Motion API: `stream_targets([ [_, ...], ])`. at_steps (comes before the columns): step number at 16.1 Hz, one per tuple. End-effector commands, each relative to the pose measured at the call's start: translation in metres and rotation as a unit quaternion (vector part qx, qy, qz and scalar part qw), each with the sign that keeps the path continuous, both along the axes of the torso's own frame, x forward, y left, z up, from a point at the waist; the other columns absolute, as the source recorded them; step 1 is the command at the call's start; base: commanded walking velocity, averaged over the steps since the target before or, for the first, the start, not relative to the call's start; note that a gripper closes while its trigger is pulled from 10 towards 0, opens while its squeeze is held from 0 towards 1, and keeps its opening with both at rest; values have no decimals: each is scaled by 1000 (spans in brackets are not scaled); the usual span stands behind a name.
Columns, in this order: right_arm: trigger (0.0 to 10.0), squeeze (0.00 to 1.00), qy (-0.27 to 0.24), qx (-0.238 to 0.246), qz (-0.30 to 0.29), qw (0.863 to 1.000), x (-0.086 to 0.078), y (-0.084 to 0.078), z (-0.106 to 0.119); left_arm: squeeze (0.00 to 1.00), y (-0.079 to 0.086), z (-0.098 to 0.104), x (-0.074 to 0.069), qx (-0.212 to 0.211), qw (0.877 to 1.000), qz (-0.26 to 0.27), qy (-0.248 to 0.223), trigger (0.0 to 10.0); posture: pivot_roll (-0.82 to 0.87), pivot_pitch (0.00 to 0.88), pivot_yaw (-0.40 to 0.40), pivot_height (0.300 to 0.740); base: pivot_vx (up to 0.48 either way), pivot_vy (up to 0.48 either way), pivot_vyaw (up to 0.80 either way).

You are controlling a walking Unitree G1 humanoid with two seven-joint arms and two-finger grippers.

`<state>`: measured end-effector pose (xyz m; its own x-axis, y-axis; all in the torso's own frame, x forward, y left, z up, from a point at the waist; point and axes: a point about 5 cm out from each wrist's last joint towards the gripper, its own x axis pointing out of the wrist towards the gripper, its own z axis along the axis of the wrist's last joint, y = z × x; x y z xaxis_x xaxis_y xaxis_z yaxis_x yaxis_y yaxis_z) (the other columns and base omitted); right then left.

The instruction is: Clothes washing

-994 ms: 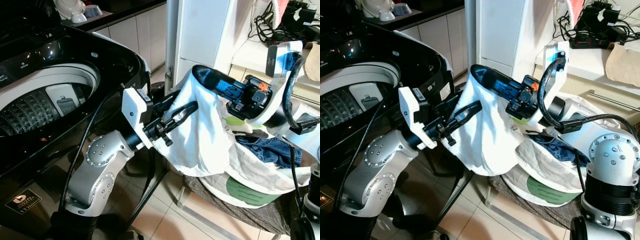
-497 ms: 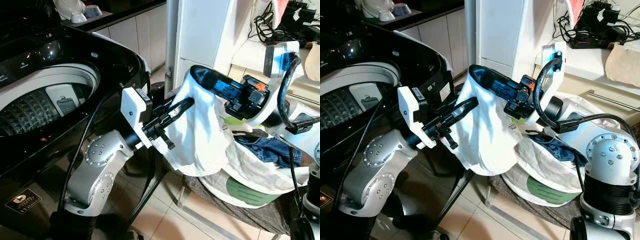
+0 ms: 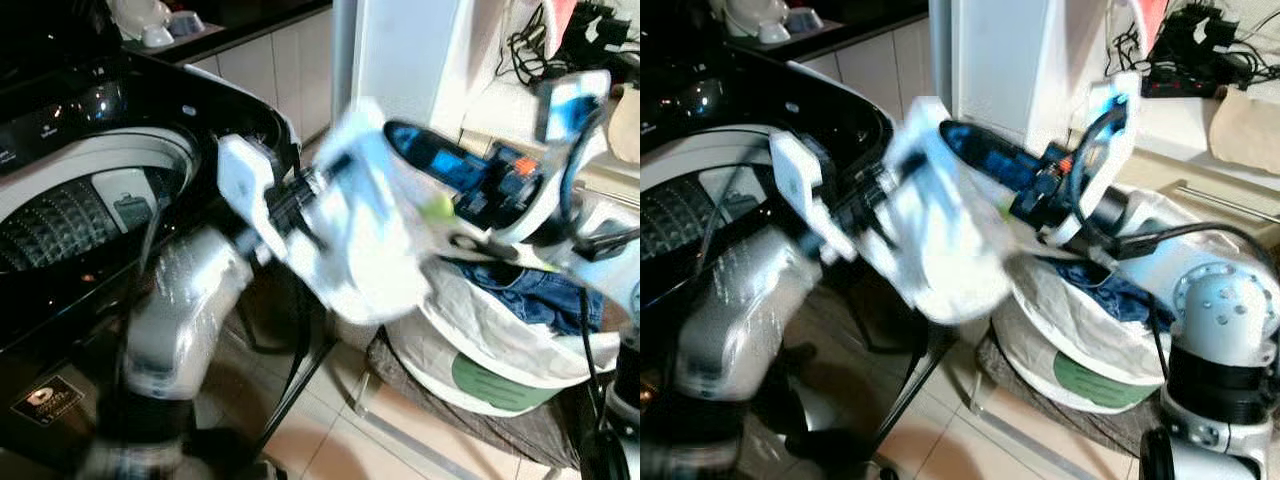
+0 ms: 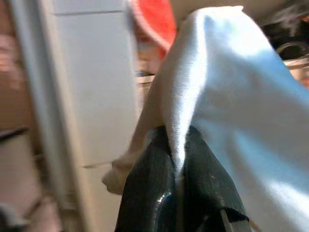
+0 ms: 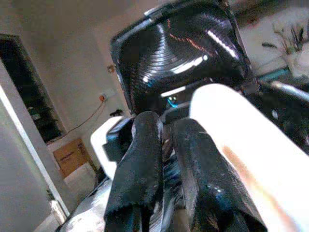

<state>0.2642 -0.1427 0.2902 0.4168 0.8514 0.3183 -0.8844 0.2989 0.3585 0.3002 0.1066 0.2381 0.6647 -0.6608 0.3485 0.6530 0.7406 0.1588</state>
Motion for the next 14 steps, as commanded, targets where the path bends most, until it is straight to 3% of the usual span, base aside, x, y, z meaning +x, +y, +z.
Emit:
stream_targets([
  [1,10000,1000,-37,12,5,999,-4,-3,13,0,13,17,11,5,999,37,-38,0,-11,0,37,740,0,0,0],
  [2,10000,1000,-43,11,5,999,-5,-4,14,0,16,23,15,9,998,46,-49,0,-11,0,37,740,0,0,0],
  [3,10000,0,-60,-14,-7,998,-5,-2,17,0,37,73,43,44,985,106,-131,0,-9,0,32,740,0,0,0],
  [4,10000,0,-65,-17,-6,998,-6,0,18,0,45,97,50,63,974,136,-170,0,-7,0,31,740,0,0,0],
  [5,10000,0,-70,-19,-3,997,-8,2,19,0,62,147,58,77,942,218,-243,0,-6,0,34,740,0,0,0],
  [6,10000,0,-74,-22,-5,997,-8,5,19,0,84,192,56,28,905,304,-297,0,-6,0,38,740,0,0,0],
  [7,10000,0,-74,-23,-6,997,-8,8,18,0,103,220,50,0,863,376,-337,0,-12,0,48,740,0,0,0],
  [8,10000,0,-69,-25,-11,997,-9,10,15,0,116,228,48,23,822,444,-354,0,-19,0,58,740,0,0,0],
  [9,10000,0,-67,-27,-13,997,-10,11,13,0,121,227,50,35,810,467,-353,0,-21,0,60,740,0,0,0],
  [10,10000,0,-51,-73,-22,996,-12,15,-3,0,129,200,71,112,804,509,-288,0,-25,0,64,740,0,0,0],
  [11,10000,0,-40,-103,-31,993,-11,18,-13,0,131,178,82,138,815,508,-243,0,-27,0,64,740,0,0,0],
  [13,10000,0,5,-171,-68,983,-6,26,-40,0,133,86,111,188,860,471,-56,78,-30,0,53,740,0,0,0],
  [14,10000,0,29,-202,-93,974,-2,32,-53,0,132,33,114,186,880,433,66,8627,-33,0,54,740,0,0,0],
])
